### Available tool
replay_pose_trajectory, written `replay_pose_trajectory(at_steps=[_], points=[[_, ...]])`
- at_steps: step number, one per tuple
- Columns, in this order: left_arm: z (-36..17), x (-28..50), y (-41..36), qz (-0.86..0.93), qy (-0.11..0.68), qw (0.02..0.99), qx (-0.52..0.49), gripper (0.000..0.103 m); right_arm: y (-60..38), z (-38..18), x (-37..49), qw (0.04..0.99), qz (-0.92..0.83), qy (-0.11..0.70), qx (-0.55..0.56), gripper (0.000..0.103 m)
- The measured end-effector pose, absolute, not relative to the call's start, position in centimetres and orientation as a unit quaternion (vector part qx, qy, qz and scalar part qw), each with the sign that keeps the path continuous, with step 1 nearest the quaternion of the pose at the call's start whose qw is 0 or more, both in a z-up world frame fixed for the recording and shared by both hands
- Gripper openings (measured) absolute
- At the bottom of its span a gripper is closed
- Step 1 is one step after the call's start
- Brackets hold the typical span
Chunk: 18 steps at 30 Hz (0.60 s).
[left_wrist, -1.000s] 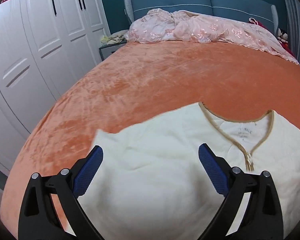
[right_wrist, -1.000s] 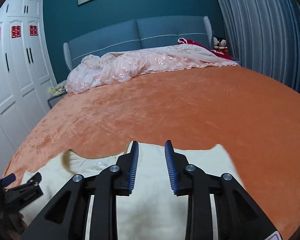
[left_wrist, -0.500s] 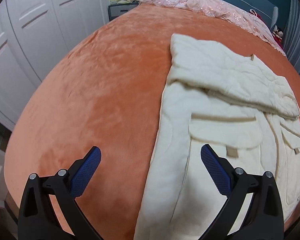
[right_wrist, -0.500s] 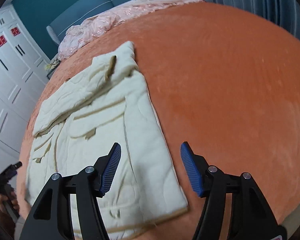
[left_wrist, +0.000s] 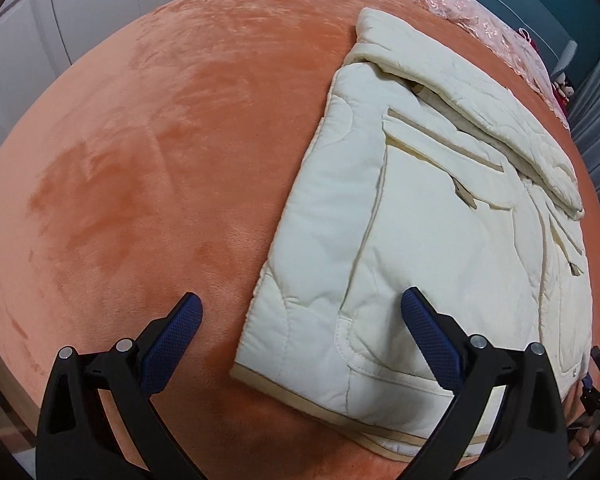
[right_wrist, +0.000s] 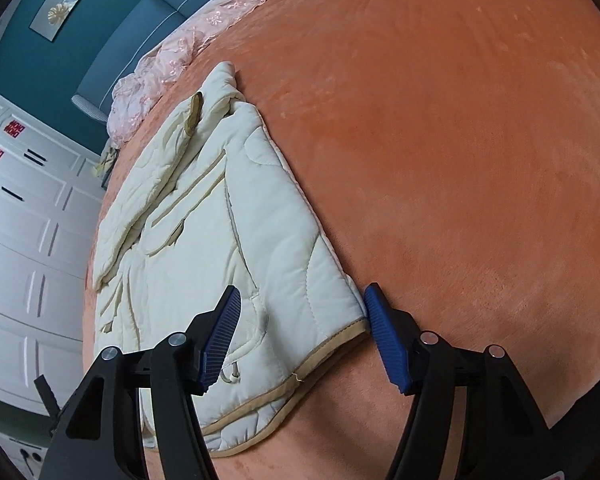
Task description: Fold large clothes
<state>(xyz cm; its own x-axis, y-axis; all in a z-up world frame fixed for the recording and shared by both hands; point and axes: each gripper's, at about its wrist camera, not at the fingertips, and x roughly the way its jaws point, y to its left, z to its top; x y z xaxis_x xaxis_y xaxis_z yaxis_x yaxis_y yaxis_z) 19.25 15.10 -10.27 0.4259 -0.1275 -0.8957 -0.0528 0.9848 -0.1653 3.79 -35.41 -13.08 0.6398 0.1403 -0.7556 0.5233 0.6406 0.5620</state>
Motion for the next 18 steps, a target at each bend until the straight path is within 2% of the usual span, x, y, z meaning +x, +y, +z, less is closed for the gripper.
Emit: replay_pose_trajectory(at_steps=[10,13,15,16,17,18], points=[[-10.0,18.8,13.1,-0.025,0.536,0.841,-0.069,0.079,-34.7,-13.1,3.9,0.806,-0.111,0.415,0.408,0.064],[-9.8,18.7,12.8,-0.031,0.537,0.84,-0.068,0.068,-34.0,-13.2,4.0,0.804,-0.099,0.421,0.407,0.061],[-9.6,18.6,12.7,-0.032,0.537,0.841,-0.066,0.057,-33.5,-13.3,4.2,0.805,-0.092,0.426,0.403,0.057],[-9.4,18.5,12.5,-0.034,0.536,0.841,-0.064,0.053,-33.2,-13.4,4.3,0.805,-0.089,0.429,0.4,0.05],[-9.2,18.4,12.4,-0.035,0.535,0.842,-0.062,0.045,-32.9,-13.4,4.5,0.805,-0.087,0.433,0.395,0.038],[-9.0,18.3,12.2,-0.035,0.534,0.843,-0.06,0.037,-32.7,-13.4,4.6,0.806,-0.086,0.436,0.391,0.033]])
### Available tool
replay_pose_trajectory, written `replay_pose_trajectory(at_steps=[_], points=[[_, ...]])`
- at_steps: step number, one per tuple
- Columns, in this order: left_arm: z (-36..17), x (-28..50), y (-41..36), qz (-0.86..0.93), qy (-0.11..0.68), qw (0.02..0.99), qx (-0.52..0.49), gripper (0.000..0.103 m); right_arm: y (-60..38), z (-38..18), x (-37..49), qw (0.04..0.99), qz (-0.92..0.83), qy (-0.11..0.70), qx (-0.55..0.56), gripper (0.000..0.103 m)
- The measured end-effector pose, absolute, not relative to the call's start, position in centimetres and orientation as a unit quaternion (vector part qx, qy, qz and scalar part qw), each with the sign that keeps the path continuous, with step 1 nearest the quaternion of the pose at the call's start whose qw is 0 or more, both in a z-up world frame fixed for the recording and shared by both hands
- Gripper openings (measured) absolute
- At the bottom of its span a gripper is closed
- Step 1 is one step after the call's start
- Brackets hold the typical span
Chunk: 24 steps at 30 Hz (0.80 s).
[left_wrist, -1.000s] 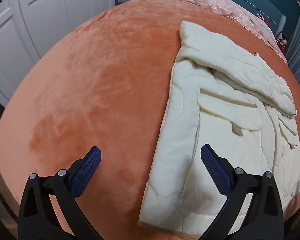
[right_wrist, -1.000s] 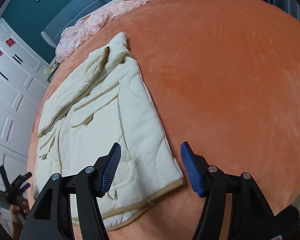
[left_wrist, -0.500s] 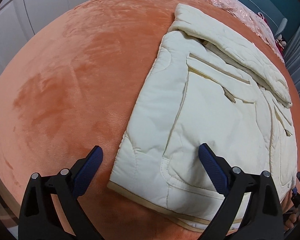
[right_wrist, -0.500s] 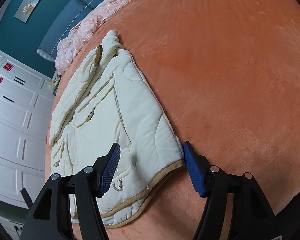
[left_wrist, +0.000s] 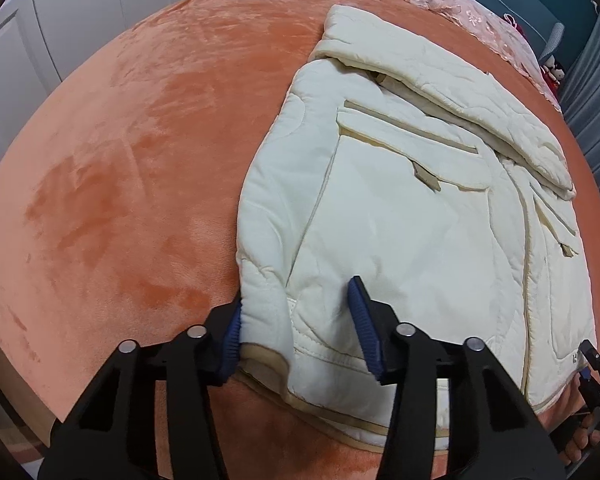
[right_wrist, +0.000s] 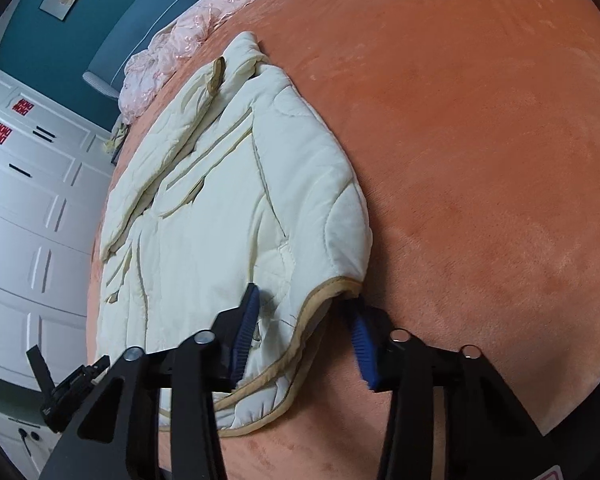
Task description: Fold large clothes
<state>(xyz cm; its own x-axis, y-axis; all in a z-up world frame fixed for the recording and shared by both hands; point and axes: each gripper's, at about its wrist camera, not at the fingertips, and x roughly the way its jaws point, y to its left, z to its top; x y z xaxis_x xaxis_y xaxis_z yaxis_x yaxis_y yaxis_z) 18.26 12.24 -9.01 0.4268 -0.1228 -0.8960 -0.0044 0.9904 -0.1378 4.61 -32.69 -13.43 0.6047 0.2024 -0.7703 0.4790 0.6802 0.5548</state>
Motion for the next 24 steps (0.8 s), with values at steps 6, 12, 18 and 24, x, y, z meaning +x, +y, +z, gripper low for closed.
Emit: replay_pose_trajectory(at_steps=[6,12,18,24], points=[[-7.2,17.7,12.7,-0.047,0.526,0.847,-0.068,0.016,-31.9,-11.9,4.8,0.822,-0.072,0.421,0.376,0.013],[-4.0,16.0,13.5,-0.067,0.502,0.858,-0.083,0.007,-31.1,-8.0,3.4,0.853,-0.044,0.402,0.331,0.008],[-1.8,12.3,14.2,-0.096,0.498,0.858,-0.079,0.007,-30.6,-5.6,0.0,0.861,-0.012,0.414,0.296,0.007],[-1.2,5.0,15.3,-0.116,0.518,0.847,-0.033,0.007,-28.3,-4.2,-6.2,0.845,0.031,0.487,0.218,0.007]])
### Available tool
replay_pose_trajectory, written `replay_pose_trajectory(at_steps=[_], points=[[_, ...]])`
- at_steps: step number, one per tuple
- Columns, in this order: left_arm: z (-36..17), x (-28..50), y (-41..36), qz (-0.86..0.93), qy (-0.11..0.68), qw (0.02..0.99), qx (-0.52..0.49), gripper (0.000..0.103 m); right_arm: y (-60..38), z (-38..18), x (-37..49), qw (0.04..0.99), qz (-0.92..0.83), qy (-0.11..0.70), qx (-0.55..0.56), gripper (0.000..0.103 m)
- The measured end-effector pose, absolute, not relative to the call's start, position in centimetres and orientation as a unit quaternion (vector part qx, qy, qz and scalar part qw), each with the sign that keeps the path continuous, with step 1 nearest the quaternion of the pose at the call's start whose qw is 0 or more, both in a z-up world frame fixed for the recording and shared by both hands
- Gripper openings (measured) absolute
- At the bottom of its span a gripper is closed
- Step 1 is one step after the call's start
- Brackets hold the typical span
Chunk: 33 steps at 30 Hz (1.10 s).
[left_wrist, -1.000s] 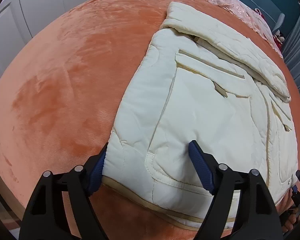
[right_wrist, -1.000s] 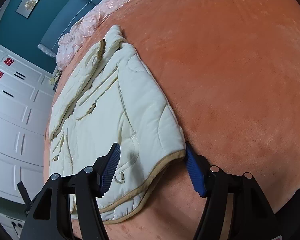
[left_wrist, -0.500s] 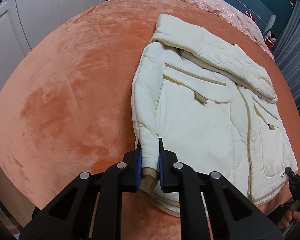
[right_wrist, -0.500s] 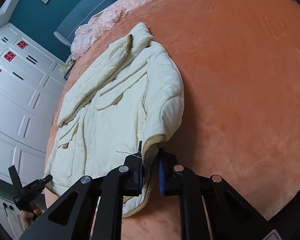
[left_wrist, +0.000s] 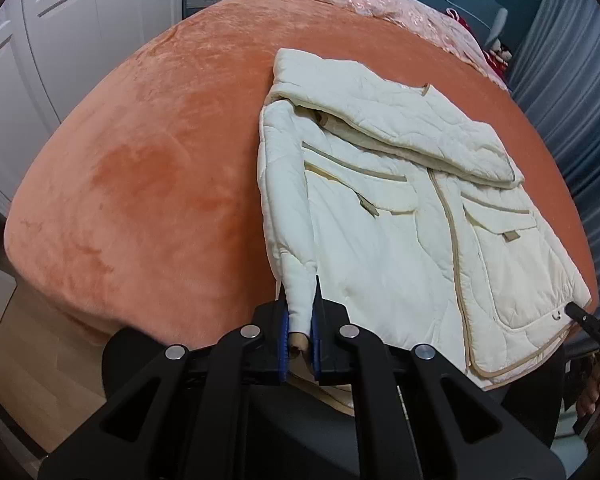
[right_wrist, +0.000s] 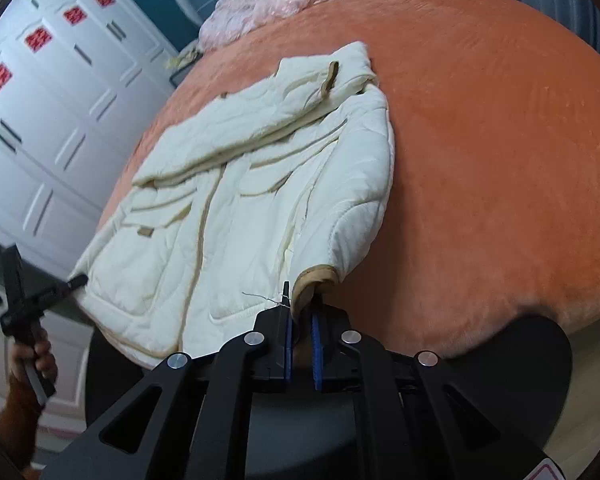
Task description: Fold large clothes
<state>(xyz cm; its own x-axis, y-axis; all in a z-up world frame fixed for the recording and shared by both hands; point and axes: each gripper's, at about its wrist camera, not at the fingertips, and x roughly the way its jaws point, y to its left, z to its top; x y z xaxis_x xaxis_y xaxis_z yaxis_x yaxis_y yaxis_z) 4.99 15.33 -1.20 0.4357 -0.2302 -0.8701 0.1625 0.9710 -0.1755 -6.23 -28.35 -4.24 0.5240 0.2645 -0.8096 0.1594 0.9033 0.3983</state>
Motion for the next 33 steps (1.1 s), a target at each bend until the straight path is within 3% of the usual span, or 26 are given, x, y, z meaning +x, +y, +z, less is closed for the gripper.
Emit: replay_pose_trajectory(at_steps=[6,11,22,33], points=[[-0.5,-2.2,18.5,-0.127,0.571,0.81,-0.027,0.007,-27.5,-2.8,-14.1,0.81,0.065,0.549,0.198,0.007],[2.2,-4.4,19.4,-0.132,0.569,0.81,-0.052,0.007,-27.3,-0.4,-17.0,0.815,0.066,0.532,0.221,0.006],[9.9,7.9,15.7,-0.142,0.395,0.905,-0.075,0.007,-31.9,6.5,-2.5,0.917,0.025,0.304,0.257,0.006],[4.2,21.2,10.8,-0.058,0.403,0.913,-0.026,0.01,-34.3,2.0,9.4,0.908,-0.053,0.289,0.299,0.006]])
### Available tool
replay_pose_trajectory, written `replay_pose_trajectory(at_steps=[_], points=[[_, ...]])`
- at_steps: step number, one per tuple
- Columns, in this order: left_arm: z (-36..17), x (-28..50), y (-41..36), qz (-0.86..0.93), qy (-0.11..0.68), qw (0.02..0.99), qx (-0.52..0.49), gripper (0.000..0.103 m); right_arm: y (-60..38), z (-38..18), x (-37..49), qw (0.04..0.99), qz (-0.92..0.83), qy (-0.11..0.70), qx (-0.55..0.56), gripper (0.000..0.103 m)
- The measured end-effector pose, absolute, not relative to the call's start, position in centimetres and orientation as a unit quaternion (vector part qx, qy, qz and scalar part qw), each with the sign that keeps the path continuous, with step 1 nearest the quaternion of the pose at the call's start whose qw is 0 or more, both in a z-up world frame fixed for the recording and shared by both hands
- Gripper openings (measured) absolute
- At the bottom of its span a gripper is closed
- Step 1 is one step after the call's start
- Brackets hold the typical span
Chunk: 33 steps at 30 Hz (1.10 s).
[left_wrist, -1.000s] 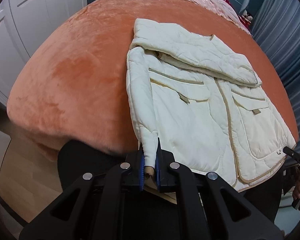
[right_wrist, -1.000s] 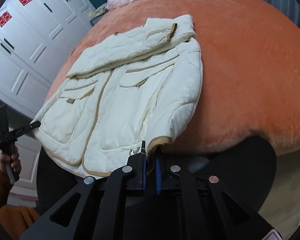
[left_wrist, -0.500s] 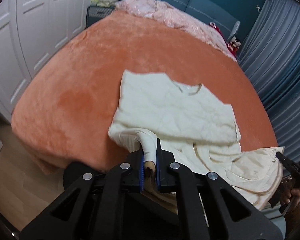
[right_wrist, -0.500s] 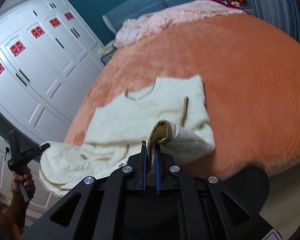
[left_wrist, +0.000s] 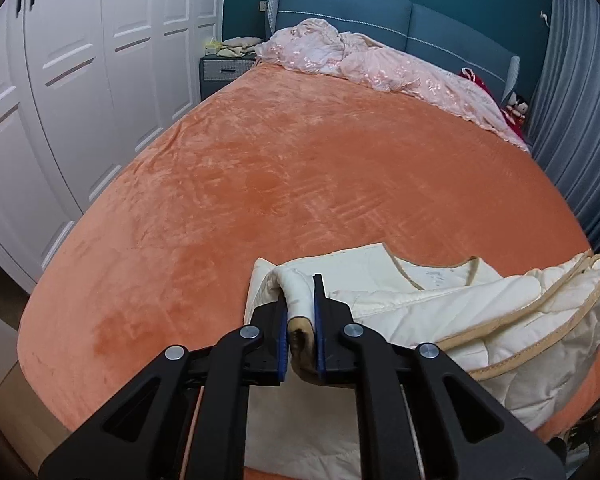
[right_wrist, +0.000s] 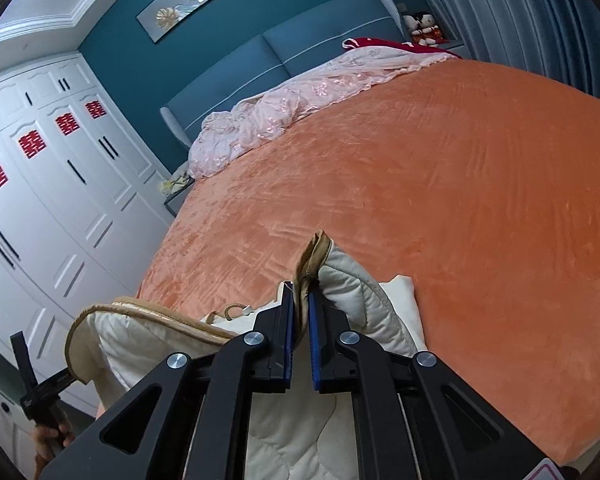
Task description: Fold large clothes
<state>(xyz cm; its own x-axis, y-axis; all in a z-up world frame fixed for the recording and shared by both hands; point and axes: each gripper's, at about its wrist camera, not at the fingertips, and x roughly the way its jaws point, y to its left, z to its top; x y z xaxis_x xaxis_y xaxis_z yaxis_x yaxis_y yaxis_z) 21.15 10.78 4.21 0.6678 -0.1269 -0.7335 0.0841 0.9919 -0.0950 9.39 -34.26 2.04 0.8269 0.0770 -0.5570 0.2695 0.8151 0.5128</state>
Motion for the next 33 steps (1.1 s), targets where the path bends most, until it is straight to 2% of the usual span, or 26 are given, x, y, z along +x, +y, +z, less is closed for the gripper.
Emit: replay_pose_trajectory(at_steps=[7,10,11,12,13,14,15,16,19,22,26,28,29,30,31,32,33], points=[[-0.5,24.8,10.0,-0.025,0.439,0.898,-0.028,0.014,-34.8,-1.2,12.5,0.894,-0.077,0.305,0.319,0.012],[-1.2,25.4,10.8,-0.027,0.447,0.892,-0.055,0.022,-35.3,-1.4,12.5,0.894,-0.093,0.279,0.339,0.017],[-1.3,25.4,11.1,-0.031,0.447,0.892,-0.065,0.029,-35.7,-1.4,12.4,0.892,-0.089,0.271,0.351,0.017],[-1.1,25.5,11.4,-0.028,0.442,0.894,-0.069,0.048,-36.1,-1.3,12.3,0.89,-0.088,0.266,0.36,0.017],[-0.5,25.2,11.6,-0.01,0.428,0.902,-0.062,0.061,-36.3,-1.2,12.2,0.89,-0.089,0.265,0.36,0.02],[0.4,24.8,12.0,0.008,0.403,0.913,-0.056,0.083,-36.3,-1.0,12.2,0.891,-0.089,0.267,0.356,0.026],[1.5,24.2,12.5,0.012,0.374,0.925,-0.059,0.092,-36.3,-0.8,12.3,0.893,-0.088,0.27,0.349,0.03],[2.3,23.8,13.0,0.004,0.357,0.932,-0.066,0.093,-36.2,-0.7,12.3,0.896,-0.087,0.275,0.338,0.036],[3.3,24.5,14.1,-0.012,0.364,0.928,-0.081,0.093,-35.5,-0.9,12.7,0.903,-0.085,0.299,0.296,0.051],[2.3,26.2,14.4,-0.044,0.406,0.908,-0.096,0.093,-35.1,-2.3,14.2,0.895,-0.084,0.346,0.269,0.062],[-1.5,28.9,13.5,-0.073,0.482,0.868,-0.094,0.093,-35.0,-5.1,16.4,0.872,-0.086,0.407,0.258,0.062],[-3.1,29.2,13.4,-0.082,0.501,0.855,-0.106,0.086,-35.4,-6.0,16.9,0.866,-0.092,0.418,0.258,0.062],[-3.6,29.4,13.2,-0.09,0.505,0.851,-0.112,0.079,-35.5,-6.4,17.0,0.865,-0.09,0.419,0.261,0.062],[-4.0,29.4,13.2,-0.097,0.509,0.847,-0.119,0.064,-35.6,-6.6,17.2,0.864,-0.086,0.42,0.263,0.06],[-4.3,29.5,13.0,-0.108,0.51,0.844,-0.128,0.054,-35.7,-6.8,17.3,0.864,-0.084,0.421,0.264,0.046],[-4.6,29.6,12.7,-0.112,0.513,0.841,-0.132,0.034,-35.7,-6.9,17.5,0.864,-0.077,0.423,0.263,0.017],[-4.7,29.7,12.5,-0.111,0.515,0.84,-0.132,0.019,-35.7,-7.0,17.8,0.861,-0.067,0.428,0.267,0.0]])
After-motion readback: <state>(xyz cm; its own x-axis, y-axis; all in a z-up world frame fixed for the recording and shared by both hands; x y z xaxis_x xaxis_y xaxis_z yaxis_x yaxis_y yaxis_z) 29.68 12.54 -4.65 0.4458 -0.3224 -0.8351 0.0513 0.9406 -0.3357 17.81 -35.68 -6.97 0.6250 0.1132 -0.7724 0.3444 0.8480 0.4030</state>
